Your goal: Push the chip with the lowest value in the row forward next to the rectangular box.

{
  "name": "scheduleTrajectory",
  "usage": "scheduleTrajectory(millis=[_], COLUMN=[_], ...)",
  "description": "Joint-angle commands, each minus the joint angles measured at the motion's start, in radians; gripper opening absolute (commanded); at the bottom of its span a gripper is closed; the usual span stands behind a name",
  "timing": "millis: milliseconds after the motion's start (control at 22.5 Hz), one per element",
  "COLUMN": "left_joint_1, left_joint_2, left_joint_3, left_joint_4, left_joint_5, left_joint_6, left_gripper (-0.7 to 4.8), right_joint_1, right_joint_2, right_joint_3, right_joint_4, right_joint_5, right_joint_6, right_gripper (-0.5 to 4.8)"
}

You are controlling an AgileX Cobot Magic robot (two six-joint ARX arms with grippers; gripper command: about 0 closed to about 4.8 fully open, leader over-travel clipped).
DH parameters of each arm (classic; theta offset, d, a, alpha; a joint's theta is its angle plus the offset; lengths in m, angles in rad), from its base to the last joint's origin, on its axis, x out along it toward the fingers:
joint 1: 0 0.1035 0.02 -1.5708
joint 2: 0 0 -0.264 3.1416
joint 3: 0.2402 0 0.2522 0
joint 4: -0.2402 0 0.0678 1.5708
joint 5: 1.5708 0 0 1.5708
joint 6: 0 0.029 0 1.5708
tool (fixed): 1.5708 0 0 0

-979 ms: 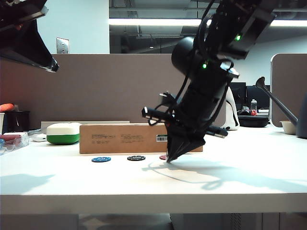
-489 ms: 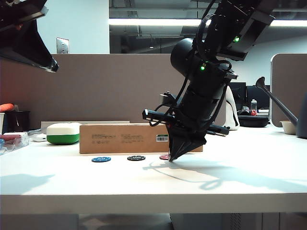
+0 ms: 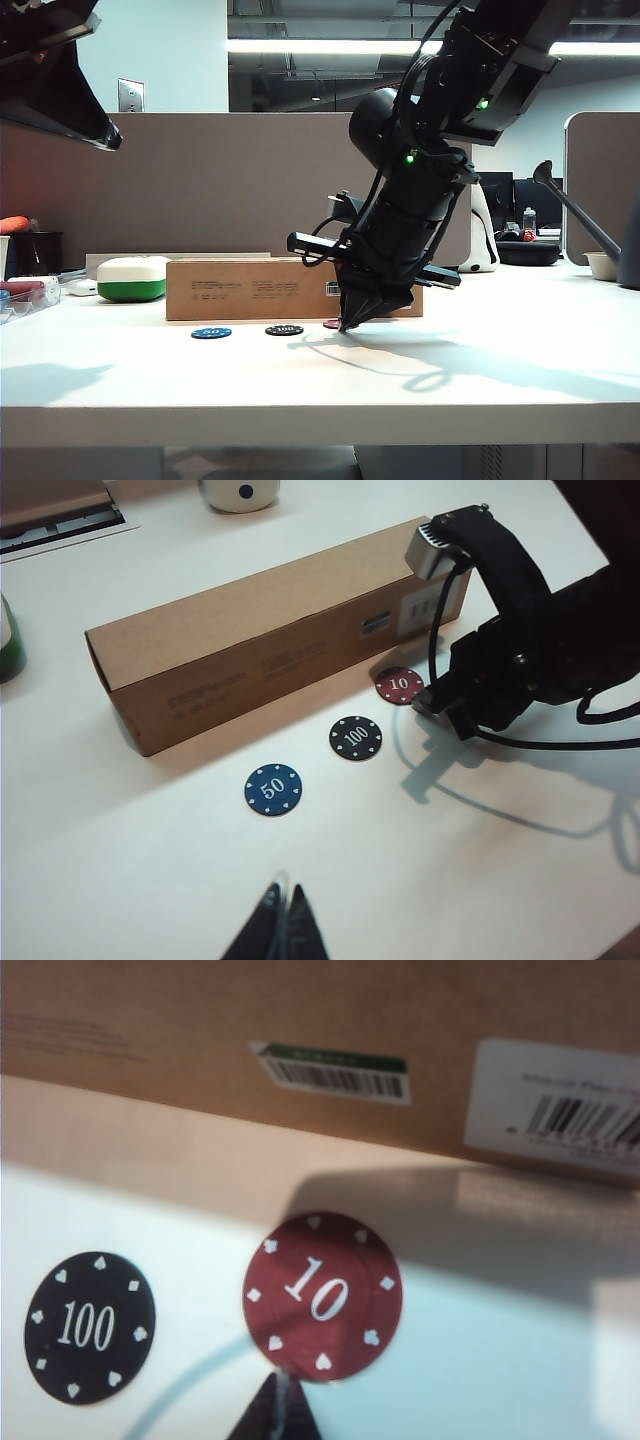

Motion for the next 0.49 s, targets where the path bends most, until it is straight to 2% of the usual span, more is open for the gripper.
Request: scheduleTrajectory(millis=[44,489], left_joint_1=[-0.001,0.0], left_joint_2=[-0.002,-0.002], left_joint_3=[0.002,0.002], left_joint_4=[0.012,0.013], left_joint_5=[0.004,0.004], left_joint_6=[-0.002,-0.002], left_gripper=[-0.05,-0.05], right_joint_1=[0.0,0.0], right_joint_2=[0.03,0.043], right_joint_3=[-0.017,-0.016], right_joint_4=[-0.061,0.029], right_joint_5=[0.008,0.031], right_joint_6=[0.007,0.055], right_gripper=[-0.05,-0.05])
